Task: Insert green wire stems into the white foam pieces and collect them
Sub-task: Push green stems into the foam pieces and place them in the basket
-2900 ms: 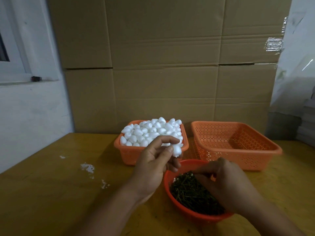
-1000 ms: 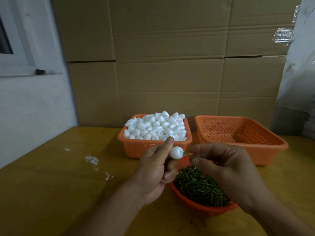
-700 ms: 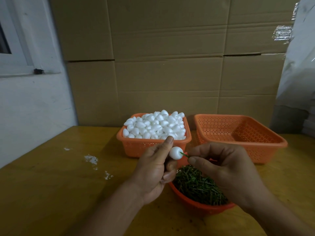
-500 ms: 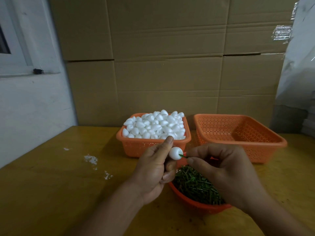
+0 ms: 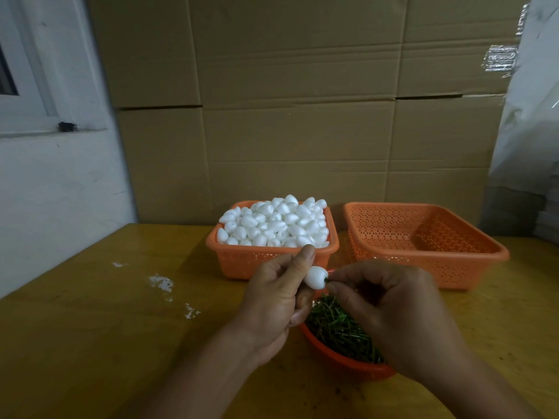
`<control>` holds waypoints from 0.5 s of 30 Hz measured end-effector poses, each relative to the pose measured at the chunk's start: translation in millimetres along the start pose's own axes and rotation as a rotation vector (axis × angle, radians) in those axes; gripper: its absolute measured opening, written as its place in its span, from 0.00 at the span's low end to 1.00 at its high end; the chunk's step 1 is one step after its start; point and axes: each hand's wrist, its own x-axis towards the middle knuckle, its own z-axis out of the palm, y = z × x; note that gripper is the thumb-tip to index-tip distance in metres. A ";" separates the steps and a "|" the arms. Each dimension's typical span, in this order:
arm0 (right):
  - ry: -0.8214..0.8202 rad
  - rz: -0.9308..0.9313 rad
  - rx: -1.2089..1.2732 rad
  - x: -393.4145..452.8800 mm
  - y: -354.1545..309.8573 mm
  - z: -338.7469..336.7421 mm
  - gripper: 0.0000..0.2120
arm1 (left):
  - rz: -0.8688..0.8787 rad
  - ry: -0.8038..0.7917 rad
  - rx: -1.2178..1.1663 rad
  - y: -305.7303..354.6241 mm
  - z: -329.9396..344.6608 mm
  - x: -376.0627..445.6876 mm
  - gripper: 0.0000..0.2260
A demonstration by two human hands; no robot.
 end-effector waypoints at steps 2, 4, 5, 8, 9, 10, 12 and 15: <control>0.001 0.007 -0.015 -0.2 0.4 1.2 0.03 | 0.012 0.011 0.005 -0.3 0.7 -0.5 0.18; 0.002 0.009 -0.029 -0.3 1.0 2.7 0.04 | 0.013 0.019 0.005 -0.5 0.9 -0.6 0.19; 0.004 0.012 -0.035 -0.5 1.4 3.6 0.04 | 0.013 0.020 0.007 -0.7 0.9 -0.7 0.19; 0.028 0.038 -0.046 -0.9 4.8 5.6 0.05 | 0.006 -0.011 -0.002 -0.6 0.0 -0.5 0.20; 0.041 0.048 -0.046 -0.6 6.5 6.0 0.07 | -0.001 -0.034 -0.021 -0.5 -0.8 -0.4 0.19; 0.054 0.054 -0.044 -0.3 7.9 6.2 0.08 | -0.008 -0.059 -0.047 -0.5 -1.7 -0.4 0.17; 0.076 0.055 -0.028 0.6 9.4 5.9 0.10 | -0.014 -0.103 -0.101 -0.6 -3.5 -0.2 0.13; 0.092 0.065 0.038 0.9 9.6 5.9 0.08 | -0.012 -0.137 -0.131 -1.4 -4.5 0.1 0.08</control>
